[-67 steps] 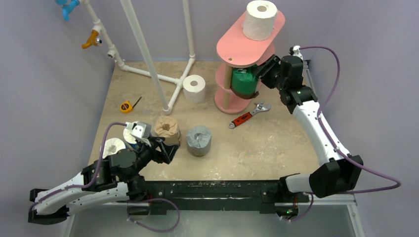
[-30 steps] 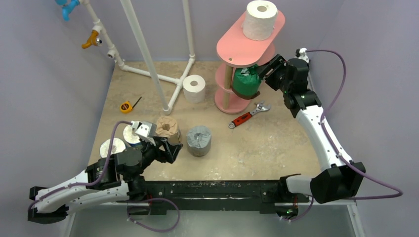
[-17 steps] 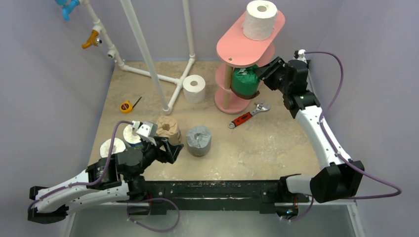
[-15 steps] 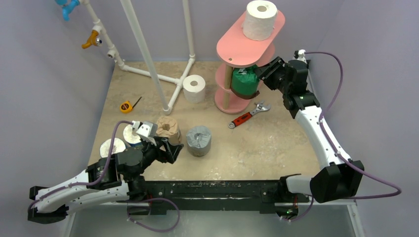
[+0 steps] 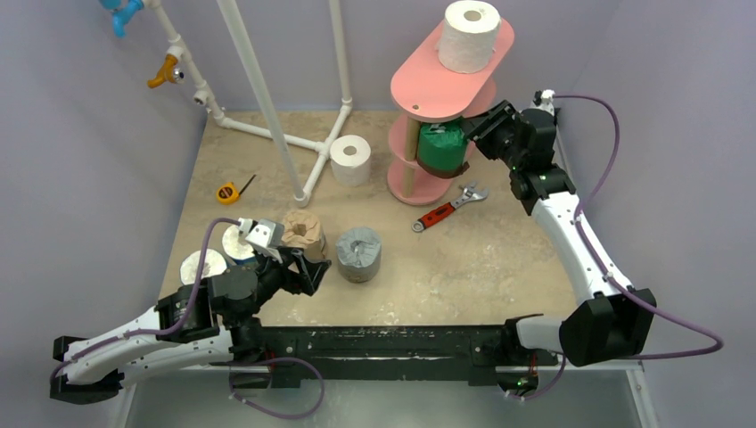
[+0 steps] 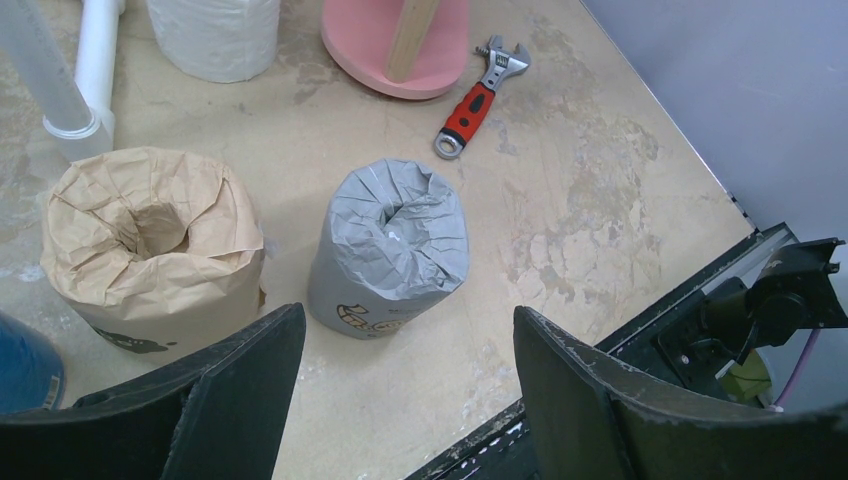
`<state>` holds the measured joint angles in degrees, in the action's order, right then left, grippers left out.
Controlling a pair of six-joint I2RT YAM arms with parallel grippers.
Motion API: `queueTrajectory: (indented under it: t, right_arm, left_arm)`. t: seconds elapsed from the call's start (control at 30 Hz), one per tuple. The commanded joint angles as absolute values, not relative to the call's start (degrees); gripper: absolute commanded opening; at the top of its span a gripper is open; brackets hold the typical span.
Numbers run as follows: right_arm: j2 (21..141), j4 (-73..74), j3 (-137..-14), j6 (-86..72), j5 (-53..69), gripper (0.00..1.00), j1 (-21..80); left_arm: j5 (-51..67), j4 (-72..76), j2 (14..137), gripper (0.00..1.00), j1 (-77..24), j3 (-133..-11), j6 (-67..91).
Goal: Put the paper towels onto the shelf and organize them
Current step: Move the paper towel to the shelf.
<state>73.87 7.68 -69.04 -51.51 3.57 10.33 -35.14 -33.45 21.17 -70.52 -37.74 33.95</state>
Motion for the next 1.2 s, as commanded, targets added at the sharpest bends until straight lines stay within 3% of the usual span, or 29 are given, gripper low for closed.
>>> queueTrajectory:
  t: [0.0, 0.4, 0.57, 0.77, 1.17]
  right_arm:
    - [74.3, 4.3, -69.66, -52.31, 2.83, 0.42, 10.21]
    - [79.55, 15.8, -75.74, -45.1, 8.89, 0.45, 10.26]
    - [79.36, 17.87, -76.6, -43.41, 8.5, 0.37, 10.21]
    - [77.79, 17.35, -75.69, -43.11, 8.14, 0.18, 10.26]
    - [75.29, 14.27, -75.32, -46.09, 3.98, 0.1, 9.59]
  left_arm:
    - [-35.02, -30.94, 21.47, 0.75, -70.49, -38.16, 35.24]
    - [-35.08, -30.93, 21.68, 0.75, -70.49, -37.88, 35.39]
    - [-34.63, -30.49, 22.41, 0.75, -70.49, -38.08, 35.46]
    - [-34.41, -30.32, 22.7, 0.75, -70.48, -38.05, 35.64]
    - [-34.45, -30.48, 22.5, 0.75, -70.49, -38.19, 35.65]
